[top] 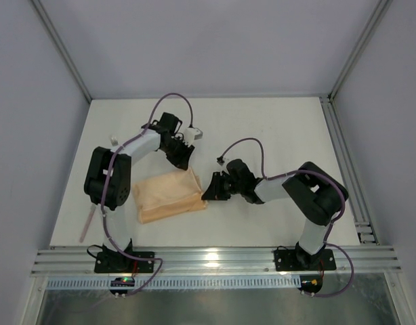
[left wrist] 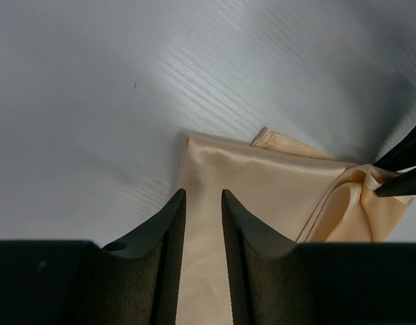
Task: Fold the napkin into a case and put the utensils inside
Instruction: Fold the lower triangle-folded napkin at the center of the board.
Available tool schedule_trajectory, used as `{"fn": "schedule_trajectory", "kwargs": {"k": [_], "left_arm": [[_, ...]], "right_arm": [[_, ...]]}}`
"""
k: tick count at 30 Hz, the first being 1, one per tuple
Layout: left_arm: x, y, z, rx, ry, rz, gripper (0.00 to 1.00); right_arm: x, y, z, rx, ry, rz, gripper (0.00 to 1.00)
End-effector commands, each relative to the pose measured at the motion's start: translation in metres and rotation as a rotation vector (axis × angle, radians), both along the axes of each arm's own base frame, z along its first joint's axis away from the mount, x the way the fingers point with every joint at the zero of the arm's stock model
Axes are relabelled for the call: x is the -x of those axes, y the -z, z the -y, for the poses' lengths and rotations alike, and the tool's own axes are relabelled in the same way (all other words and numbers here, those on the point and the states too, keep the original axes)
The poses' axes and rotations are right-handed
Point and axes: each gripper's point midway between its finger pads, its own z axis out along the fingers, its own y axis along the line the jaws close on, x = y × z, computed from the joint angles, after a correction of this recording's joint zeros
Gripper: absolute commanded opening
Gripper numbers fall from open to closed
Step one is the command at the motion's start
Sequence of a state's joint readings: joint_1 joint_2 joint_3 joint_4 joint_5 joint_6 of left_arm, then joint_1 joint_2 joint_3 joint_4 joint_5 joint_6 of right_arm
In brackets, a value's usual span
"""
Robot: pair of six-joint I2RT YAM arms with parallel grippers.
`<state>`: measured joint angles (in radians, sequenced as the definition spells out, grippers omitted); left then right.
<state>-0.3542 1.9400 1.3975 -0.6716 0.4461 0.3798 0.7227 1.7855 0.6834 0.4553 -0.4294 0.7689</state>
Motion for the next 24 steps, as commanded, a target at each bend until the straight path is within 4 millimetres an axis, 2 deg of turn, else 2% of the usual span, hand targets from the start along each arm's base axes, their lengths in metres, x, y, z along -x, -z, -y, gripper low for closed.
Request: {"fn": "schedule_trajectory", "kwargs": {"k": [1, 2, 4, 5, 7, 9, 10, 13, 14, 16, 17, 24], "left_arm": [[0.001, -0.011, 0.009, 0.034, 0.036, 0.021, 0.31], [0.003, -0.016, 0.01, 0.048, 0.036, 0.025, 0.36], [0.003, -0.039, 0.015, 0.093, 0.042, 0.074, 0.46], [0.004, -0.051, 0.02, 0.131, 0.047, 0.082, 0.48], [0.008, -0.078, 0.024, 0.171, 0.055, 0.113, 0.51], [0.02, -0.092, 0.031, 0.217, 0.069, 0.085, 0.52], [0.036, -0.093, 0.034, 0.228, 0.084, 0.041, 0.53], [0.077, -0.079, 0.046, 0.213, 0.143, -0.07, 0.57], [0.094, -0.063, 0.046, 0.188, 0.161, -0.119, 0.57], [0.105, -0.045, 0.045, 0.129, 0.18, -0.126, 0.58], [0.117, -0.032, 0.046, 0.103, 0.199, -0.15, 0.58], [0.125, -0.001, 0.052, 0.039, 0.207, -0.13, 0.58]], "right_arm": [[-0.009, -0.01, -0.006, -0.004, -0.001, 0.045, 0.21], [-0.01, -0.009, -0.006, -0.002, 0.001, 0.043, 0.18], [-0.011, -0.008, -0.006, -0.002, 0.006, 0.039, 0.06], [-0.01, -0.007, -0.007, -0.002, 0.004, 0.036, 0.04], [-0.01, -0.007, -0.007, -0.008, 0.004, 0.034, 0.03], [-0.009, -0.01, -0.008, -0.017, 0.002, 0.033, 0.03], [-0.009, -0.011, -0.008, -0.022, 0.003, 0.033, 0.03], [-0.009, -0.017, -0.01, -0.043, 0.007, 0.04, 0.03], [-0.008, -0.017, -0.01, -0.05, 0.01, 0.037, 0.03], [-0.01, -0.023, -0.013, -0.082, 0.02, 0.039, 0.03], [-0.009, -0.023, -0.013, -0.088, 0.022, 0.036, 0.03], [-0.008, -0.024, -0.013, -0.125, 0.048, 0.023, 0.03]]}}
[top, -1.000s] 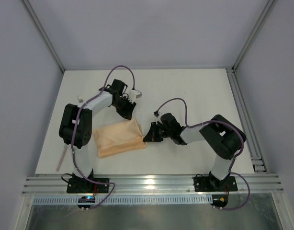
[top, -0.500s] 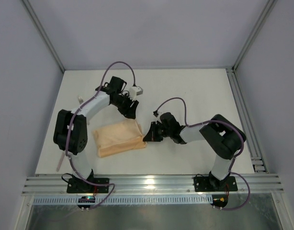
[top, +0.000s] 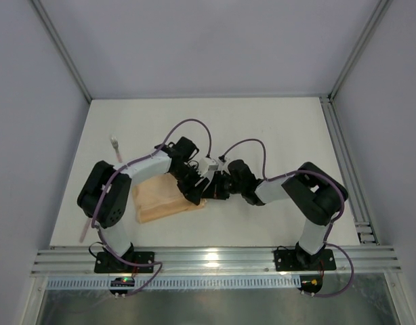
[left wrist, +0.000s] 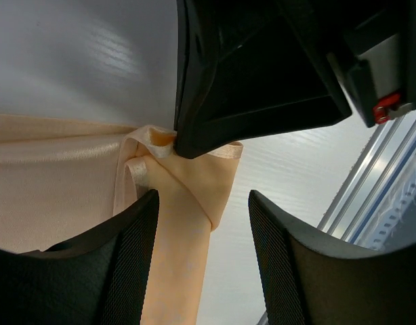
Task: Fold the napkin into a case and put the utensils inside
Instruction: Fold the lower triangle-folded napkin at the center of the board.
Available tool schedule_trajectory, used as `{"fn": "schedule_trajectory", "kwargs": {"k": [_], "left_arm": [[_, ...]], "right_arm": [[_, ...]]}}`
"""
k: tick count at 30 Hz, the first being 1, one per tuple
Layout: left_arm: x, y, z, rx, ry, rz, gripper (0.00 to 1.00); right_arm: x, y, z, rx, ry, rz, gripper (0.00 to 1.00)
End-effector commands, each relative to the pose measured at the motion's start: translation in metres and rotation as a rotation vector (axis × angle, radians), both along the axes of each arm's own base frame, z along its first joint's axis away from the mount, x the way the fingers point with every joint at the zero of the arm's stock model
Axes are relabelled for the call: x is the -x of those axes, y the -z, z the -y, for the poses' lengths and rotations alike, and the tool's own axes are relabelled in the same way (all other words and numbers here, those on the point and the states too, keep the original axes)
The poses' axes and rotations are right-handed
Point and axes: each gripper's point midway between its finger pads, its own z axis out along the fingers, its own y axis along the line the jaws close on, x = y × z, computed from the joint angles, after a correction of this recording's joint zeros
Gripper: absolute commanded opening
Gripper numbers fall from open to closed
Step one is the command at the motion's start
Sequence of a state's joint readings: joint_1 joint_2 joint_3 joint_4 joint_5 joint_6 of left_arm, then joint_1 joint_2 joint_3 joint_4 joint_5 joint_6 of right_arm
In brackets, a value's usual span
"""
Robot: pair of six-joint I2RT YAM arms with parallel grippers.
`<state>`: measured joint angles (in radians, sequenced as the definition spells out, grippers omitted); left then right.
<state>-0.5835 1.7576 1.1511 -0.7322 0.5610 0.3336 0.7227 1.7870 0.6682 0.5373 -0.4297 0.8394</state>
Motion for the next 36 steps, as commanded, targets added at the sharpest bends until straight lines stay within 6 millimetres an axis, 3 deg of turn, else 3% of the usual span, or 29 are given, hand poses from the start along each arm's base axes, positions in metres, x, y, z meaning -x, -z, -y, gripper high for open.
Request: {"fn": "schedule_trajectory", "kwargs": {"k": [1, 12, 15, 18, 21, 27, 32, 36], "left_arm": [[-0.011, 0.004, 0.005, -0.006, -0.018, 0.06, 0.58], [-0.008, 0.022, 0.001, -0.039, -0.005, 0.081, 0.56], [-0.007, 0.024, 0.004, -0.03, -0.001, 0.075, 0.49], [-0.006, 0.026, 0.004, -0.026, -0.009, 0.071, 0.35], [-0.006, 0.027, 0.002, -0.031, -0.016, 0.072, 0.32], [-0.002, 0.022, 0.008, 0.002, 0.0, 0.057, 0.35], [-0.016, 0.024, 0.005, -0.038, -0.04, 0.108, 0.39], [-0.025, 0.012, 0.004, -0.027, -0.056, 0.145, 0.45]], "right_arm": [[-0.005, -0.014, -0.006, -0.066, 0.016, 0.035, 0.03], [-0.002, -0.009, -0.01, -0.094, 0.017, 0.002, 0.03], [-0.003, -0.007, -0.009, -0.084, 0.027, 0.002, 0.03], [-0.004, -0.005, -0.006, -0.073, 0.034, 0.0, 0.03], [-0.003, -0.004, -0.007, -0.075, 0.029, 0.0, 0.03], [-0.002, -0.004, -0.008, -0.082, 0.023, 0.001, 0.03], [-0.001, -0.004, -0.008, -0.082, 0.016, 0.006, 0.03], [0.001, -0.003, -0.005, -0.075, 0.018, 0.005, 0.03]]}}
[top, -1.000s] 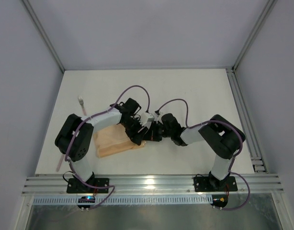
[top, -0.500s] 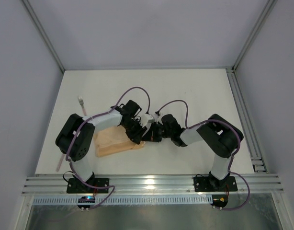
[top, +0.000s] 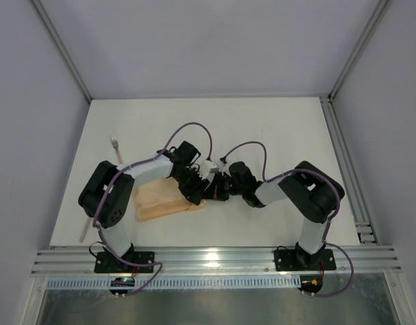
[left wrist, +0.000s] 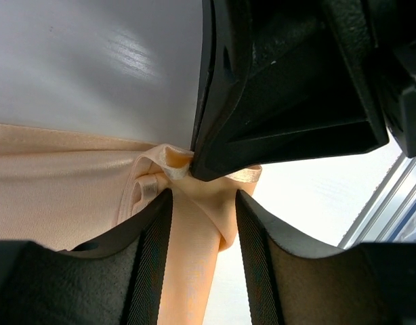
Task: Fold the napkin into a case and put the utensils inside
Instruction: Fold the lower triangle-folded napkin at the center of the board.
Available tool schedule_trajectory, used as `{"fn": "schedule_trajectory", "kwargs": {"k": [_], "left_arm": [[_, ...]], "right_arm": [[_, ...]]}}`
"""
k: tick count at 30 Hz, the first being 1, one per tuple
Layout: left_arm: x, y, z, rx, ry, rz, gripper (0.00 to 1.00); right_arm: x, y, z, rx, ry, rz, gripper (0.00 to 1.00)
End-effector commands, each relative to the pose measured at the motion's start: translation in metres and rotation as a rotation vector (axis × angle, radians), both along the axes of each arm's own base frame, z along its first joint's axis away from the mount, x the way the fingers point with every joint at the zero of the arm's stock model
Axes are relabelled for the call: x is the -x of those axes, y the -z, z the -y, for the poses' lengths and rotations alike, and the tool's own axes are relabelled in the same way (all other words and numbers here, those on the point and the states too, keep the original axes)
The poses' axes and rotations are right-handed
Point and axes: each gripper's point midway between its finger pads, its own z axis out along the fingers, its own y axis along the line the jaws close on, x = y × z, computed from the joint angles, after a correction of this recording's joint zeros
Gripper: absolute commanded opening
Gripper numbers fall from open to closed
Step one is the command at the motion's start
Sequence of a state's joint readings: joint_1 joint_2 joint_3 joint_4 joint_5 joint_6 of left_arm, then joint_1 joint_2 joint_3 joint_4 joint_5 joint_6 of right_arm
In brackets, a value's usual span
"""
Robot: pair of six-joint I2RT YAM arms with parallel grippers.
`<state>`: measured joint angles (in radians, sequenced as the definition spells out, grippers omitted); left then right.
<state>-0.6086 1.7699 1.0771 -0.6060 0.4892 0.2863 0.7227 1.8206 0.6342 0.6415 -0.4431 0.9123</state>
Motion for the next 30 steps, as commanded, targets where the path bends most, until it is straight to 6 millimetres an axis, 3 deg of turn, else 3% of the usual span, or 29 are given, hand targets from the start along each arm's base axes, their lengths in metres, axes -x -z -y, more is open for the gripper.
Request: {"fn": "schedule_trajectory", "kwargs": {"k": [1, 4, 14, 19, 30], "left_arm": [[-0.023, -0.018, 0.005, 0.017, -0.023, 0.111, 0.46], [-0.028, -0.027, 0.005, 0.022, -0.031, 0.149, 0.46], [-0.03, -0.03, 0.007, 0.031, -0.035, 0.148, 0.48], [-0.037, -0.027, 0.008, 0.026, -0.036, 0.173, 0.53], [-0.031, -0.011, 0.009, 0.023, -0.009, 0.126, 0.52]], "right_arm": [[-0.001, -0.006, -0.002, -0.023, -0.004, 0.043, 0.03], [-0.001, -0.007, -0.003, -0.025, -0.005, 0.044, 0.03], [-0.002, -0.006, -0.003, -0.023, -0.004, 0.043, 0.03], [-0.001, -0.005, -0.002, -0.022, -0.005, 0.04, 0.03], [-0.002, -0.005, -0.003, -0.02, -0.002, 0.039, 0.03]]}}
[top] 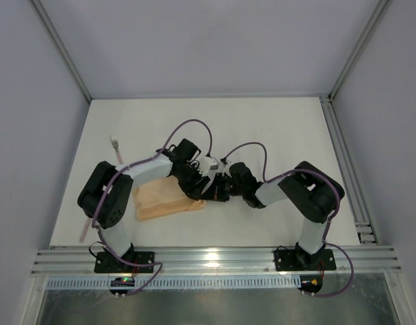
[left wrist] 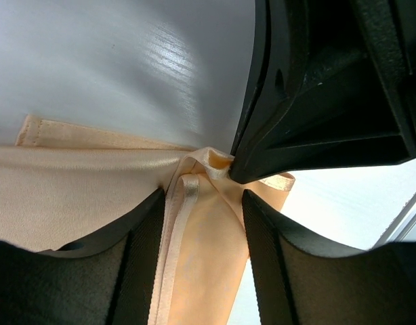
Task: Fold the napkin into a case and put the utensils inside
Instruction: Fold the lower triangle-folded napkin at the center of the board, then pick up the 2/3-rectangle-folded napkin from the center of the board.
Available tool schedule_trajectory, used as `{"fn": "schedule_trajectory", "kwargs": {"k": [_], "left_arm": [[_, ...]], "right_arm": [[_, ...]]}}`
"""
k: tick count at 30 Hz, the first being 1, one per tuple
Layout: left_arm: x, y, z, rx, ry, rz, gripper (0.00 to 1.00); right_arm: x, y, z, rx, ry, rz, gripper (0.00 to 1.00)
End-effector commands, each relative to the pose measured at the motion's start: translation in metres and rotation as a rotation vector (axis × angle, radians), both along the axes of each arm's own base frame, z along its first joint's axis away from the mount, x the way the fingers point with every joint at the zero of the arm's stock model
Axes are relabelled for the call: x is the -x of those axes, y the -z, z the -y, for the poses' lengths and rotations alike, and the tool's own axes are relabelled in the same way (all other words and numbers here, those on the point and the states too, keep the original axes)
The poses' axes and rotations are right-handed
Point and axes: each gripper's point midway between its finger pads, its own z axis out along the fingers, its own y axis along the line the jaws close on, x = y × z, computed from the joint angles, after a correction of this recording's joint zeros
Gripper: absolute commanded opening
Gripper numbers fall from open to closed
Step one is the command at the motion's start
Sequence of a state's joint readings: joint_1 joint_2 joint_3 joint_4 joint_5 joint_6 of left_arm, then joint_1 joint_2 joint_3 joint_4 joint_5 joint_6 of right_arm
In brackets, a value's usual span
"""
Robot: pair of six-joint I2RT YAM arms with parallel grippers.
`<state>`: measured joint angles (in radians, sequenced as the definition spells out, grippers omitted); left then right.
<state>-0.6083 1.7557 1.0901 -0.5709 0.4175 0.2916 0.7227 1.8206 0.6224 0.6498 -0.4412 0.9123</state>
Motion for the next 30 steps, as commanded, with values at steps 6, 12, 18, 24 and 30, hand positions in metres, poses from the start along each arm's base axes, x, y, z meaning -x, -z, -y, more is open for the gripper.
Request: {"fn": "schedule_trajectory", "kwargs": {"k": [6, 12, 18, 24, 30], "left_arm": [[-0.005, -0.002, 0.015, 0.063, 0.02, -0.01, 0.3], [0.001, -0.002, 0.014, 0.063, 0.031, -0.032, 0.07], [0.003, -0.011, 0.011, 0.084, 0.055, -0.024, 0.0], [0.008, -0.013, 0.002, 0.08, 0.069, -0.047, 0.0], [0.015, -0.024, 0.003, 0.12, 0.104, -0.049, 0.0]], "right_arm": [[-0.004, -0.006, -0.005, -0.026, -0.004, 0.039, 0.03], [-0.005, -0.008, -0.004, -0.022, -0.002, 0.044, 0.03], [-0.005, -0.029, 0.002, -0.044, 0.028, 0.072, 0.38], [-0.02, -0.039, 0.028, -0.001, 0.106, 0.088, 0.41], [-0.054, -0.043, 0.048, 0.067, 0.195, 0.108, 0.35]]}}
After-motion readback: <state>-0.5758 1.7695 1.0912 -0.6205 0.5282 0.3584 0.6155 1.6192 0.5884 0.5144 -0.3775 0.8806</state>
